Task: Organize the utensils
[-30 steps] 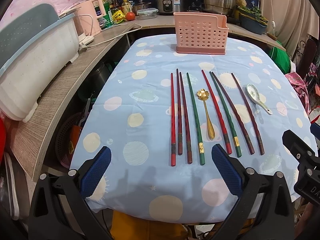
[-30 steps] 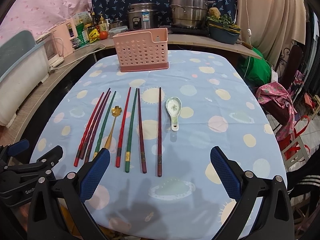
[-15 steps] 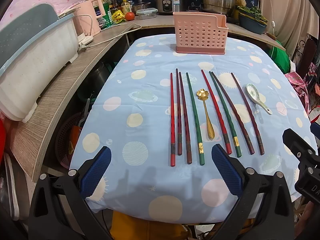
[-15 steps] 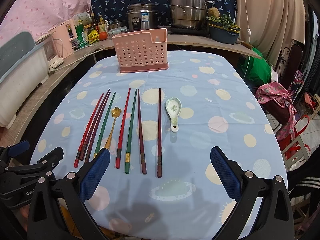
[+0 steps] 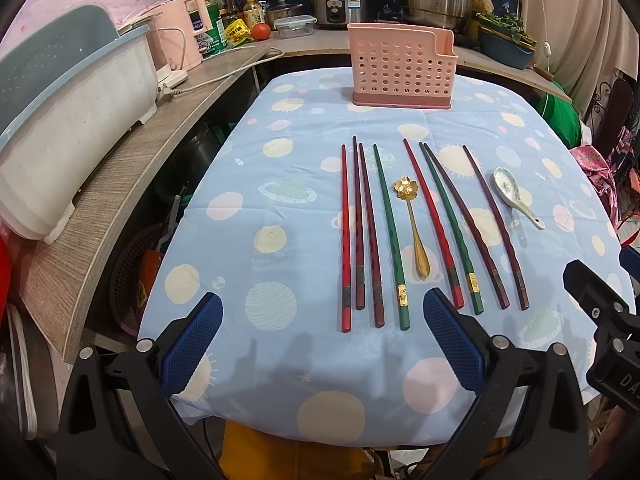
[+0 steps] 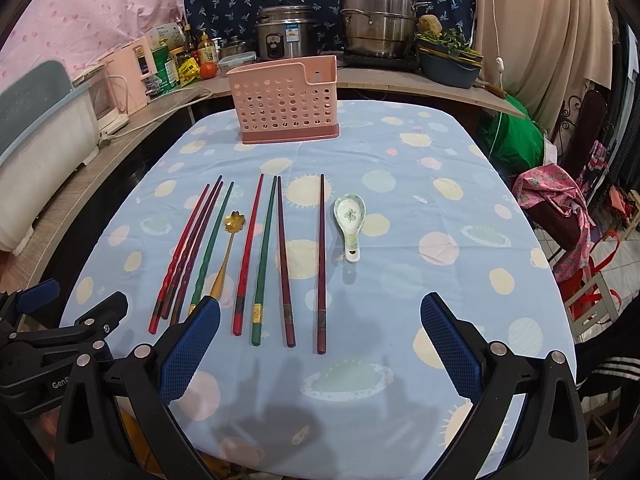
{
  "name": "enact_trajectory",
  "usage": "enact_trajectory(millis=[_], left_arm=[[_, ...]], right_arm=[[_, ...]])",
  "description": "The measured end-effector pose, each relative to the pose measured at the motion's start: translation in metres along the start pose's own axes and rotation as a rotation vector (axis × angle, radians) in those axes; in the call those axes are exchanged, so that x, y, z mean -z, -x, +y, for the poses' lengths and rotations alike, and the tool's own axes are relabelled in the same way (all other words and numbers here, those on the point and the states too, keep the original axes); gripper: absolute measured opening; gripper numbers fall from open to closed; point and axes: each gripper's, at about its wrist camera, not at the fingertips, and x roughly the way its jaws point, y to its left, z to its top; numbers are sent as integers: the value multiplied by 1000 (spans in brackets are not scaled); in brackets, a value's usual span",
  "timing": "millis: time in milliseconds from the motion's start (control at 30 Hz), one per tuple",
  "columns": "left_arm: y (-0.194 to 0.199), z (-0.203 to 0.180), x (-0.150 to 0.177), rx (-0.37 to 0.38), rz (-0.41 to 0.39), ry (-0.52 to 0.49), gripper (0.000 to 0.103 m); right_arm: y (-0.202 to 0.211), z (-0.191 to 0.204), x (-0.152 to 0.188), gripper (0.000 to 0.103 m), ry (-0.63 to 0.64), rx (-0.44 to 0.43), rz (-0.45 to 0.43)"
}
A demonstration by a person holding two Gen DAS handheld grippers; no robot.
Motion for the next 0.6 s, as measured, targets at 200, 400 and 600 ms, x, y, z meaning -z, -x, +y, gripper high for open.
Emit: enact_trajectory(millis=[200,400,600], left_arm=[[0,1,1,1,1,0,96],[-2,1,2,3,4,2,96],[-3,0,3,1,1,2,96]], right_arm=[[-1,0,1,96,-1,1,1],[-3,0,2,96,-4,-1,7],[-3,-1,1,96,-1,-2,3]])
